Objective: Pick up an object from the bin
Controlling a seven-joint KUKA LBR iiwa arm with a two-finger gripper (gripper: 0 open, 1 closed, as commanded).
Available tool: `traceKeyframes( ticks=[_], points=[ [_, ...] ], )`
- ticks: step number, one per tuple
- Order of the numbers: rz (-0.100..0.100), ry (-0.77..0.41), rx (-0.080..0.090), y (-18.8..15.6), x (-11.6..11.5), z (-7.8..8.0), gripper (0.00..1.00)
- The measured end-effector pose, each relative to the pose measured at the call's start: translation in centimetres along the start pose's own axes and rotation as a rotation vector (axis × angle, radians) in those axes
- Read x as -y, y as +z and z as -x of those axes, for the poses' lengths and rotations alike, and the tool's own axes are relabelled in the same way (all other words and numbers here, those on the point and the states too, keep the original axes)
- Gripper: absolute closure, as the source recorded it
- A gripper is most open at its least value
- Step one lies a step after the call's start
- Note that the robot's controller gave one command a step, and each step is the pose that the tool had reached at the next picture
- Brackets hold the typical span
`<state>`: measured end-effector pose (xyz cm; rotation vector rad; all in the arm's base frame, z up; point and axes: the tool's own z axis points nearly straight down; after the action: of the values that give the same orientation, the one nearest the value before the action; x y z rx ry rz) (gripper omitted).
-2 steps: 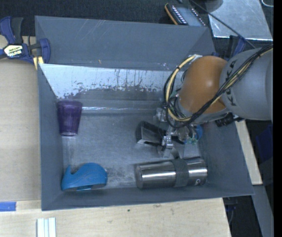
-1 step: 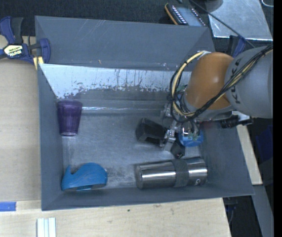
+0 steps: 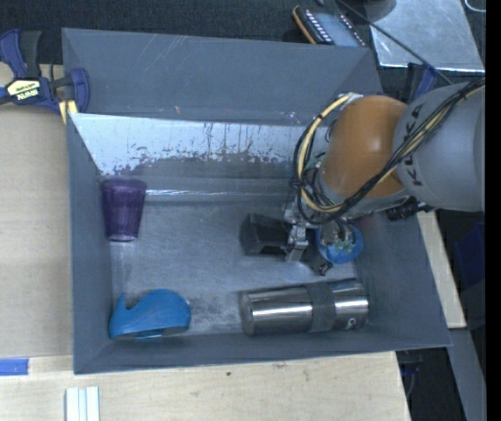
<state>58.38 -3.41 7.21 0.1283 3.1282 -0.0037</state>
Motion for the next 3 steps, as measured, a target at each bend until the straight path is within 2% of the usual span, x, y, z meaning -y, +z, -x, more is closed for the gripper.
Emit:
traceKeyframes(
  ticks=[2,3],
  points=[
    [0.001,0.001,-0.002,-0.4,0.0,-0.1,1.0],
    [0.002,0.0,-0.015,-2.1,-0.1,-0.5,1.0]
  ],
)
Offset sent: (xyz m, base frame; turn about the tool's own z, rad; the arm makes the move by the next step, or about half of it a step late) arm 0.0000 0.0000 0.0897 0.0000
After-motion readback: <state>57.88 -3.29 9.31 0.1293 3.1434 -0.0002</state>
